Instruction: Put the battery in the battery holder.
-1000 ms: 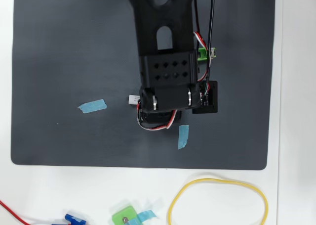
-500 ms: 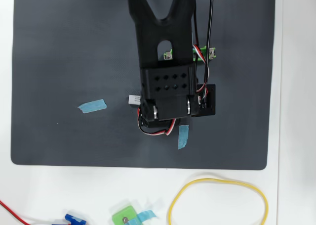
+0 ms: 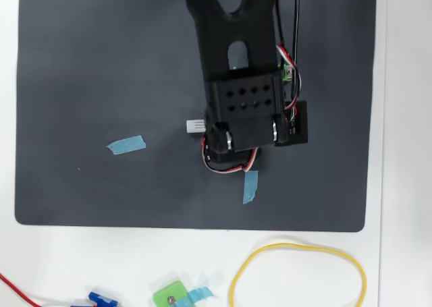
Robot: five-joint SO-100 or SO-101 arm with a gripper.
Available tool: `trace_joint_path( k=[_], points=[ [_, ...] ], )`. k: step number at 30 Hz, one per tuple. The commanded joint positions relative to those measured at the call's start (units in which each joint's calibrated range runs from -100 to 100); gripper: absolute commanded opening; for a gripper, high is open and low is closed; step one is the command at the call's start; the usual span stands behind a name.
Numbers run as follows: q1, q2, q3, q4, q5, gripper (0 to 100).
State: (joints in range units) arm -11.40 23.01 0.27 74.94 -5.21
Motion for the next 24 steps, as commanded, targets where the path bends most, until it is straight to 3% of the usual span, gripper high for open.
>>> trace_joint_path(
  k=[1, 4, 9, 17, 24],
  points=[
    [-1.2, -15.5, 8.2, 0.2, -0.2, 0],
    [-4.5, -23.0, 13.0, 0.2, -0.3, 0],
    [-12.0, -28.6, 18.5, 0.4, -5.3, 0],
    [-22.3, -30.0, 23.7, 0.2, -5.4, 0],
    [-24.1, -30.0, 25.1, -3.5, -8.2, 0]
  ],
)
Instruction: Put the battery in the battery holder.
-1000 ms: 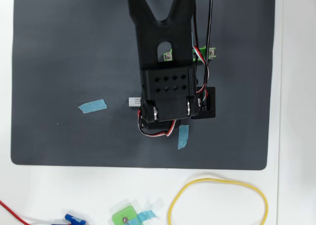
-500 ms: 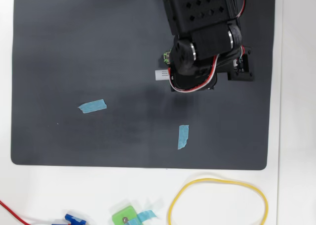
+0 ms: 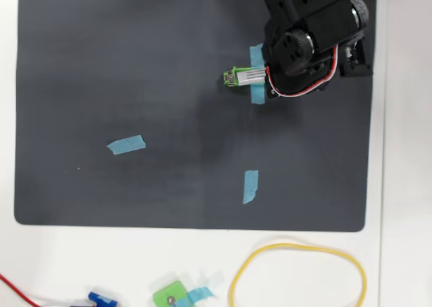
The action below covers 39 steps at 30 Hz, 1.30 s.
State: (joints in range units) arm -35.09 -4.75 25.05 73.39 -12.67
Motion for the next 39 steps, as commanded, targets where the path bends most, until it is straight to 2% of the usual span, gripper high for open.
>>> trace_joint_path(
  k=[1, 5, 25, 39],
  points=[
    [-0.5, -2.3, 0.4, -2.4, -0.7, 0],
    [-2.6, -2.3, 1.0, -2.7, -0.7, 0],
    [-1.8, -1.0, 1.0, -4.7, -0.7, 0],
    [-1.0, 5.6, 0.2, -6.3, -0.7, 0]
  ],
)
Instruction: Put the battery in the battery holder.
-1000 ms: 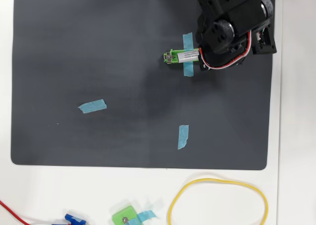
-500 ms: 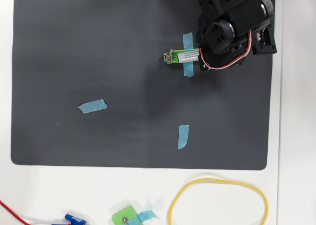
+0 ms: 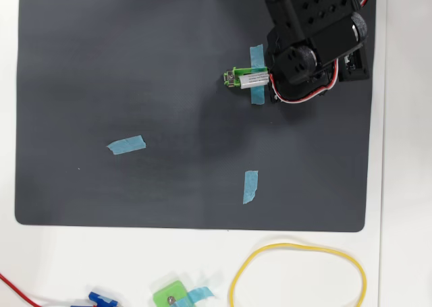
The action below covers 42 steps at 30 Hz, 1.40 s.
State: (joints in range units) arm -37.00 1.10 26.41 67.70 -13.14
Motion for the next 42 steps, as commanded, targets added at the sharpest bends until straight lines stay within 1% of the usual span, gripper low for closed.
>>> trace_joint_path(
  k=[1, 22, 26, 30, 42],
  points=[
    [0.9, -0.3, -0.9, -0.7, -0.3, 0],
    [0.9, -0.1, -0.4, 0.3, -0.3, 0],
    [0.9, 4.4, -1.1, -0.5, -0.3, 0],
    [0.9, 4.8, -1.2, -0.6, -0.3, 0],
    [-2.3, 4.7, -1.2, -0.7, -0.3, 0]
  ],
)
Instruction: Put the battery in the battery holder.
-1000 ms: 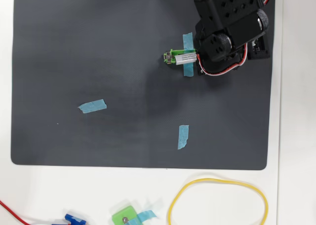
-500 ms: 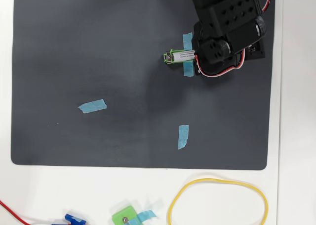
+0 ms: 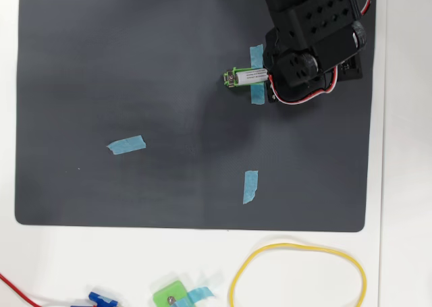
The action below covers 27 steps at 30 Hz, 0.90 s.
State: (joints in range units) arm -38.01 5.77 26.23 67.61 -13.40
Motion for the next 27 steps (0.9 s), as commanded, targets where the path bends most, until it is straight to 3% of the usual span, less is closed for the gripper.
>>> trace_joint_path(
  k=[1, 25, 27],
  points=[
    [-1.3, -0.4, -1.0, -0.7, 0.0, 0],
    [1.4, -4.8, -0.1, -0.6, -0.1, 0],
    [1.4, -4.8, -0.1, -0.5, -2.3, 0]
  ],
)
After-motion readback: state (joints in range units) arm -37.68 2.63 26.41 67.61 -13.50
